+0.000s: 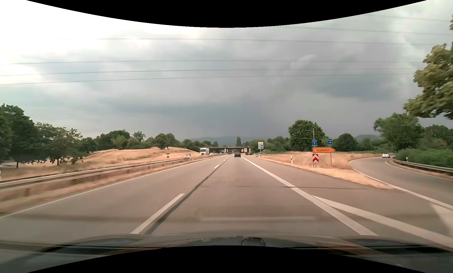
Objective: Follow the waypoints while adhering to traffic rules and regulations
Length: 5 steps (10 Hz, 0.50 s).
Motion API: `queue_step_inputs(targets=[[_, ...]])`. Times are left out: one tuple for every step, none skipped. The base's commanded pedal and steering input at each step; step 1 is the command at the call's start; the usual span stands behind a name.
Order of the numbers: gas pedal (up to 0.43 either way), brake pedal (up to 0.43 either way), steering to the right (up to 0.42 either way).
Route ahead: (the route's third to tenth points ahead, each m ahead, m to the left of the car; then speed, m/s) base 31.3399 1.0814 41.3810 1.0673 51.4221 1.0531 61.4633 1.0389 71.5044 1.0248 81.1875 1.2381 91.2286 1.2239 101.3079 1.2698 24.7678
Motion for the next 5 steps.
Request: queue_step_inputs(targets=[[0.039, 0.000, -0.001], [0.000, 0.000, -0.001], [0.000, 0.000, -0.001], [0.000, 0.000, -0.001], [0.000, 0.000, -0.001]])
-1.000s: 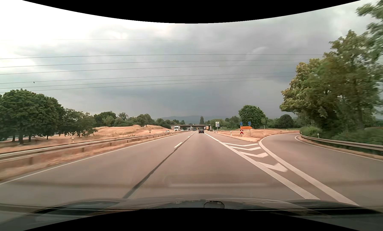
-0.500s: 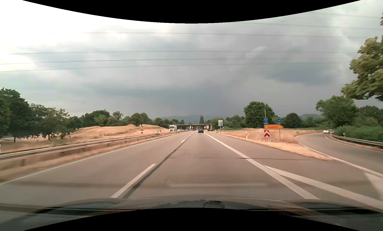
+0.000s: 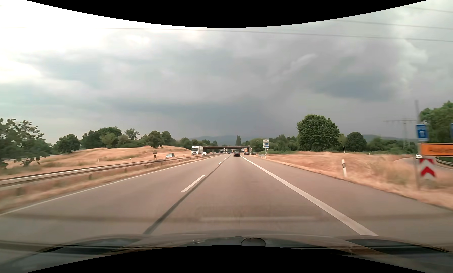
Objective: Follow the waypoints while adhering to traffic rules and regulations
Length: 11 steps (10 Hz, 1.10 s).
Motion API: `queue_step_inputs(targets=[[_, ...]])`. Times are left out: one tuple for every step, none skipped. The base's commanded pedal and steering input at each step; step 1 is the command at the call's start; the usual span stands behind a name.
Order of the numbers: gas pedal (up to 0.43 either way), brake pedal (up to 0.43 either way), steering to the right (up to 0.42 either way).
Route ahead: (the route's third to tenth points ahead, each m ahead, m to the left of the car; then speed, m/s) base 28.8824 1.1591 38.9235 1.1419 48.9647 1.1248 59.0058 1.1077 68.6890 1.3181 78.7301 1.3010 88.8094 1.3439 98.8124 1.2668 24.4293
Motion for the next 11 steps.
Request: queue_step_inputs(targets=[[0.000, 0.000, -0.001], [0.000, 0.000, -0.001], [0.000, 0.000, -0.001], [0.000, 0.000, -0.001], [0.000, 0.000, -0.001], [0.000, 0.000, -0.001], [0.000, 0.000, -0.001], [0.000, 0.000, -0.001], [0.000, 0.000, -0.001], [0.000, 0.000, -0.001], [0.000, 0.000, -0.001]])
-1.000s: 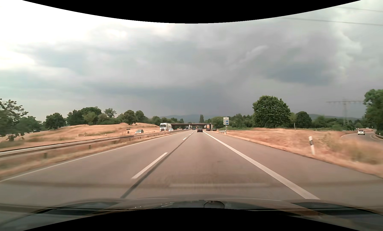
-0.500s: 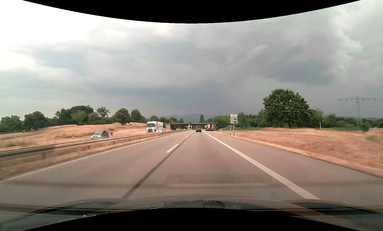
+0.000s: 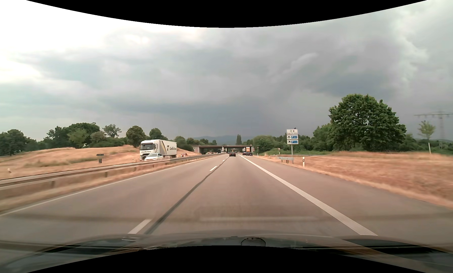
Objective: Follow the waypoints while adhering to traffic rules and regulations
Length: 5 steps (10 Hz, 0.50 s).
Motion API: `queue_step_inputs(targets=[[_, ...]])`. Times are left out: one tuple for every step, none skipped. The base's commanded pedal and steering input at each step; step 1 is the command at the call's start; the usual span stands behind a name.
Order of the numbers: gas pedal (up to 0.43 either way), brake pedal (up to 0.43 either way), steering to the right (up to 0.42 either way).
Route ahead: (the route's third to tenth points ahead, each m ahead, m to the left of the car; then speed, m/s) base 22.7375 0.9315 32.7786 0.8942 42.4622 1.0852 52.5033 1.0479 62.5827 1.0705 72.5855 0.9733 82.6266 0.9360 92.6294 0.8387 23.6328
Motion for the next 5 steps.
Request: queue_step_inputs(targets=[[0.000, 0.000, -0.001], [0.000, 0.000, -0.001], [0.000, 0.000, -0.001], [0.000, 0.000, -0.001], [0.000, 0.000, -0.001]])
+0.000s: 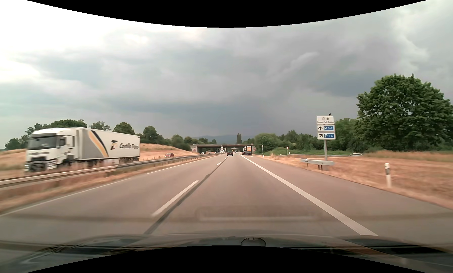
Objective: Follow the waypoints while adhering to traffic rules and regulations
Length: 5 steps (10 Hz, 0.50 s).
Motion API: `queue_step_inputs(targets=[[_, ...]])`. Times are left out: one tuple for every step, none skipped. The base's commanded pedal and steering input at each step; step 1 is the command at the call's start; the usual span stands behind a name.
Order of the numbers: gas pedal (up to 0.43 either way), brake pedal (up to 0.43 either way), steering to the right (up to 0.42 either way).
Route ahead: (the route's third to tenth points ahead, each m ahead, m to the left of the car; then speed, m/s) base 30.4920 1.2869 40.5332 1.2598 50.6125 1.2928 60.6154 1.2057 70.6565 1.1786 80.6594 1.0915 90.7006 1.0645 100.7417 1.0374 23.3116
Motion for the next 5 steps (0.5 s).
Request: queue_step_inputs(targets=[[0.000, 0.000, -0.001], [0.000, 0.000, -0.001], [0.000, 0.000, -0.001], [0.000, 0.000, -0.001], [0.000, 0.000, -0.001]])
